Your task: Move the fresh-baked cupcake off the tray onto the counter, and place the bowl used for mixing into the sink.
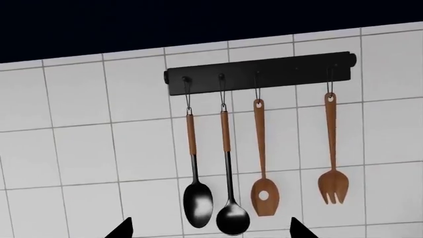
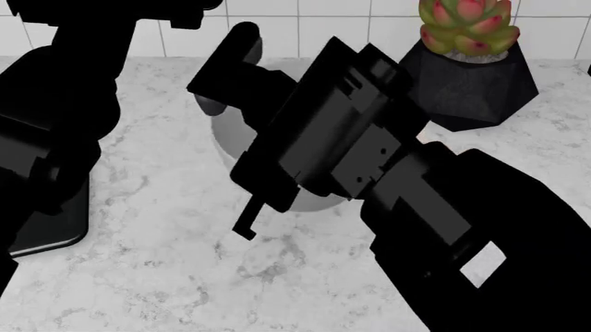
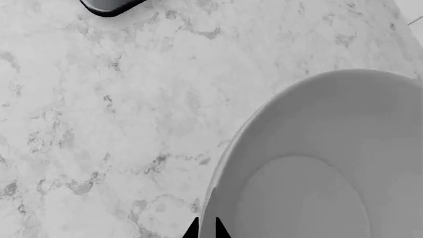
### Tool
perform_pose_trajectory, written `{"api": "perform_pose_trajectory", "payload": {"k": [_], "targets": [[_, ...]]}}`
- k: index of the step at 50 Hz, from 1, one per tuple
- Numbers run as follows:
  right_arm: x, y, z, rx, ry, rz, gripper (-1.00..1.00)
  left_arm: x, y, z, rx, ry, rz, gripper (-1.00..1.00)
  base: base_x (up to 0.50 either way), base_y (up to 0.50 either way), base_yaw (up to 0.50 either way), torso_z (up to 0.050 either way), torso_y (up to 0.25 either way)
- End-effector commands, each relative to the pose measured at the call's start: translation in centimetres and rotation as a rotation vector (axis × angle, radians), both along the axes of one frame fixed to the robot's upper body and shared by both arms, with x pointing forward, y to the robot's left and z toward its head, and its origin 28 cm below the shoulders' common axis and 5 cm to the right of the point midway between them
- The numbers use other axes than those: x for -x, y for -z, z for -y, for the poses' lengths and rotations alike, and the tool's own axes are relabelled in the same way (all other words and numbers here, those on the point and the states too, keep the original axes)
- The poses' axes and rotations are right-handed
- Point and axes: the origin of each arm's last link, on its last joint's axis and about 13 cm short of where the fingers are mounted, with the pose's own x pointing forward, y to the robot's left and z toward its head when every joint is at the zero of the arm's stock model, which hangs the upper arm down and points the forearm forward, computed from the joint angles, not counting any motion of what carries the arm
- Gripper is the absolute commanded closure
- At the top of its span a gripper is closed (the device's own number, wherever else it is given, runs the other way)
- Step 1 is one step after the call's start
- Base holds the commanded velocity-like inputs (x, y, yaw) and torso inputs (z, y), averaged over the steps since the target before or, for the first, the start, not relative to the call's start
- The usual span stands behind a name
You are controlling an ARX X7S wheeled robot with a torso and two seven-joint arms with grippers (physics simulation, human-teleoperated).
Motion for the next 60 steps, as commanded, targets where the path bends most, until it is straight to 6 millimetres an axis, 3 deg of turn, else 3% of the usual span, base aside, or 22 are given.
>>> {"api": "perform_pose_trajectory", "payload": {"k": [1, 7, 32, 55, 60], "targets": [[0.2, -1.2, 0.7, -0.001, 0.121, 0.07, 1.0, 0.1, 0.2, -0.1, 0.008, 0.0, -0.004, -1.0, 0.0, 0.0, 0.0, 0.0, 0.0], [0.0, -1.0, 0.9, 0.007, 0.168, 0.077, 1.0, 0.0, 0.1, -0.1, 0.009, -0.001, -0.003, -1.0, 0.0, 0.0, 0.0, 0.0, 0.0], [-0.4, -4.6, 1.4, 0.108, 0.167, 0.144, 1.0, 0.0, 0.1, -0.1, 0.012, 0.0, -0.002, -1.0, 0.0, 0.0, 0.0, 0.0, 0.0], [-0.3, -4.5, 1.4, 0.126, 0.194, 0.117, 1.0, 0.0, 0.2, -0.1, 0.015, 0.001, -0.002, -1.0, 0.0, 0.0, 0.0, 0.0, 0.0], [0.0, -5.7, 2.4, 0.097, 0.321, 0.178, 1.0, 0.0, 0.2, -0.1, 0.01, -0.002, -0.004, -1.0, 0.0, 0.0, 0.0, 0.0, 0.0]]}}
